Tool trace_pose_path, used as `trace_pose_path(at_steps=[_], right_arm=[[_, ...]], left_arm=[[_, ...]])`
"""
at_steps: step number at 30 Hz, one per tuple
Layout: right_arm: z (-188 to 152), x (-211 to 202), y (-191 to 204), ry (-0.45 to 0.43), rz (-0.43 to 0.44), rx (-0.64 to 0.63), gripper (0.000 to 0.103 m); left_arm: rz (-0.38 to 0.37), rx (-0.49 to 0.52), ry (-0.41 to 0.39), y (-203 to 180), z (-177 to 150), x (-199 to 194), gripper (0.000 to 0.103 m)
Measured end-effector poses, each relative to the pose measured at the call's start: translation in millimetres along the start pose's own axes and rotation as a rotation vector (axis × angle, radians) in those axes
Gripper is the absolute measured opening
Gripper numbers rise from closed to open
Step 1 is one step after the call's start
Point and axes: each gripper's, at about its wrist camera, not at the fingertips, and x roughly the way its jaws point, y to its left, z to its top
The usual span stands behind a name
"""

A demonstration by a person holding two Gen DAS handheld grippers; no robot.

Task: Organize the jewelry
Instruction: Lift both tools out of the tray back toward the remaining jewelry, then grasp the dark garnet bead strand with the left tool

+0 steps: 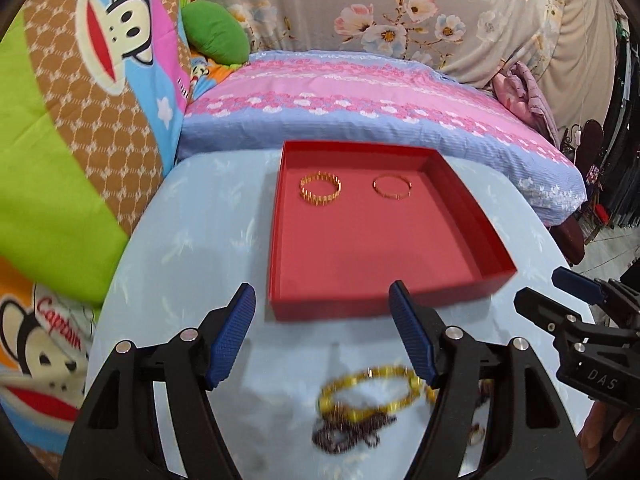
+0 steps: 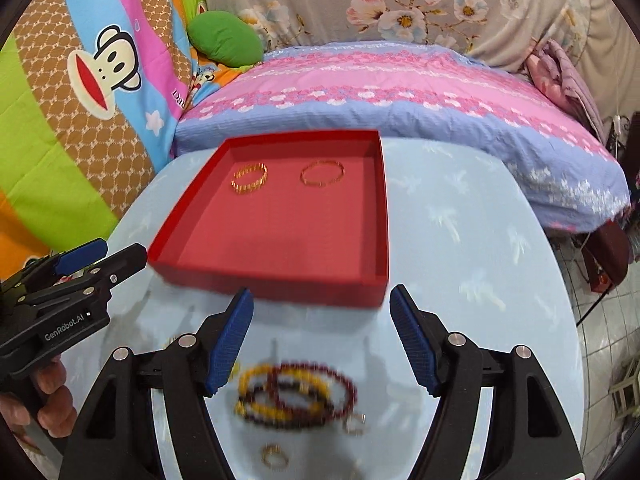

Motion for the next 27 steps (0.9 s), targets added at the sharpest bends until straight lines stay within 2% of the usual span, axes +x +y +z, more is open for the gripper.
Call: trace_pose_path(at_steps=[7, 13, 19, 27], right_arm=[[-57, -14, -9, 0.044, 0.004, 0.053, 0.068], [-93, -22, -13, 0.063, -0.021, 0.057, 0.068], [-112, -18, -15, 0.085, -0.014, 0.077, 0.068], [-116, -15, -14, 0.083, -0.006, 0.085, 0.068]], left_arm=[[0.019, -0.037, 0.034, 1, -58, -15, 0.066], [0.019, -0.053, 0.066, 3, -93, -18, 0.066], [0.012, -0.045, 0.078, -3, -105, -12, 0.063], [-0.012, -0.034, 0.076, -13, -102, -2, 0.059]])
